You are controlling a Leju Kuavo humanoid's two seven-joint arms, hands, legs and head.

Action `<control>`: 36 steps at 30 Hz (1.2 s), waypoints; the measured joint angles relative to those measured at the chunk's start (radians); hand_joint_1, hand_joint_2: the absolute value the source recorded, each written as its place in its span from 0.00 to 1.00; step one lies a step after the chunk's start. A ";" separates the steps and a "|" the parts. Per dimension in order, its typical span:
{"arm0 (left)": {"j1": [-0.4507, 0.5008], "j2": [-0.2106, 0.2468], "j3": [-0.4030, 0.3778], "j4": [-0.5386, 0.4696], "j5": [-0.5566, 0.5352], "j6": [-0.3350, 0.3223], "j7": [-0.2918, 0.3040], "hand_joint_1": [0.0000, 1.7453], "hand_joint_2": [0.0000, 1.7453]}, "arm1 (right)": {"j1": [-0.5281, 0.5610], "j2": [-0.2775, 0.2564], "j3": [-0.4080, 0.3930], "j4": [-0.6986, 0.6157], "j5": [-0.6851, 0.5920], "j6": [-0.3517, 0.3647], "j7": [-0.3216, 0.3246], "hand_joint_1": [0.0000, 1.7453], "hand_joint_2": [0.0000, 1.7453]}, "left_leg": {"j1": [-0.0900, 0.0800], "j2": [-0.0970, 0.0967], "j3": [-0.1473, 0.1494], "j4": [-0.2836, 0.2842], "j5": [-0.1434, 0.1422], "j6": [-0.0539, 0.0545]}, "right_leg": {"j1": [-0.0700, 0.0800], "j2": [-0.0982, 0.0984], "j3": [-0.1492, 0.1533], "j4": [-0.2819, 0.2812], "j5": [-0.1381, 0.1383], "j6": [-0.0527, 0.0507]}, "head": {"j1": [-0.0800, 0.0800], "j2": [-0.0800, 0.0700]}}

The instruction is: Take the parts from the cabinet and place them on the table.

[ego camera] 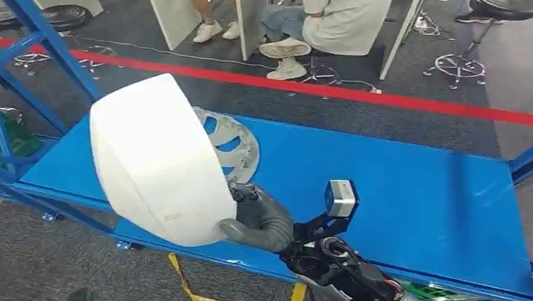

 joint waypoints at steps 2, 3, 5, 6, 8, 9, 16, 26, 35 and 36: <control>-0.009 0.001 0.001 0.000 0.002 0.001 0.000 0.00 1.00 | -0.002 0.005 0.000 0.002 -0.001 0.000 -0.003 1.00 1.00 | 0.004 0.041 -0.077 0.150 -0.079 -0.014 | -0.001 -0.022 -0.002 -0.002 0.001 -0.005 | -0.026 0.000; -0.009 0.001 0.002 0.000 0.003 0.002 0.000 0.00 1.00 | -0.001 0.005 0.001 0.004 -0.001 0.002 -0.003 1.00 1.00 | 0.007 0.047 -0.119 0.230 -0.111 -0.019 | 0.000 -0.032 -0.003 -0.002 0.000 -0.006 | -0.029 0.000; -0.007 0.000 0.003 0.000 0.007 0.007 0.000 0.00 1.00 | -0.001 0.006 0.002 0.011 -0.001 0.004 -0.003 1.00 1.00 | 0.014 0.053 -0.159 0.301 -0.118 -0.028 | 0.000 -0.052 -0.003 -0.002 -0.002 -0.006 | -0.035 0.000; -0.006 0.000 0.003 0.000 0.011 0.009 0.002 0.00 1.00 | -0.002 0.006 0.002 0.014 -0.001 0.005 -0.004 1.00 1.00 | 0.018 0.056 -0.138 0.257 -0.085 -0.030 | -0.001 -0.060 -0.002 -0.002 -0.003 -0.005 | -0.039 0.000; -0.005 0.002 0.006 0.000 0.014 0.010 0.002 0.00 1.00 | -0.004 0.011 0.003 0.020 0.001 0.006 -0.005 1.00 1.00 | 0.021 0.069 -0.040 0.073 0.002 -0.031 | -0.004 -0.073 0.004 -0.002 -0.008 0.003 | -0.043 0.000; -0.006 0.002 0.008 0.000 0.014 0.010 0.002 0.00 1.00 | -0.005 0.015 0.003 0.022 0.002 0.007 -0.006 1.00 1.00 | 0.021 0.100 0.007 -0.012 0.027 -0.030 | -0.001 -0.078 0.008 -0.002 -0.011 0.009 | -0.049 0.000; -0.005 0.001 0.011 0.000 0.015 0.010 0.002 0.00 1.00 | -0.012 0.025 0.007 0.029 0.003 0.009 -0.008 1.00 1.00 | 0.013 0.068 0.021 -0.035 0.014 0.021 | 0.000 -0.054 -0.009 0.062 -0.073 0.047 | -0.033 0.000; -0.009 -0.001 0.012 0.000 0.013 0.010 0.010 0.00 1.00 | -0.009 0.025 0.012 0.051 0.010 0.009 -0.008 1.00 1.00 | 0.001 -0.015 0.033 -0.028 0.002 0.022 | 0.005 0.027 -0.012 0.007 -0.003 0.018 | 0.004 0.000; -0.006 0.000 0.012 0.000 0.007 0.010 0.010 0.00 1.00 | -0.006 0.030 0.013 0.055 0.019 0.003 -0.002 1.00 1.00 | 0.014 0.051 -0.142 0.295 -0.130 -0.031 | -0.003 -0.051 0.004 -0.016 0.009 -0.007 | -0.027 0.000; -0.004 0.000 0.012 0.000 0.003 0.008 0.011 0.00 1.00 | -0.005 0.030 0.014 0.057 0.021 0.000 0.001 1.00 1.00 | 0.018 0.054 -0.138 0.280 -0.109 -0.034 | -0.004 -0.059 0.005 -0.016 0.008 -0.005 | -0.032 0.000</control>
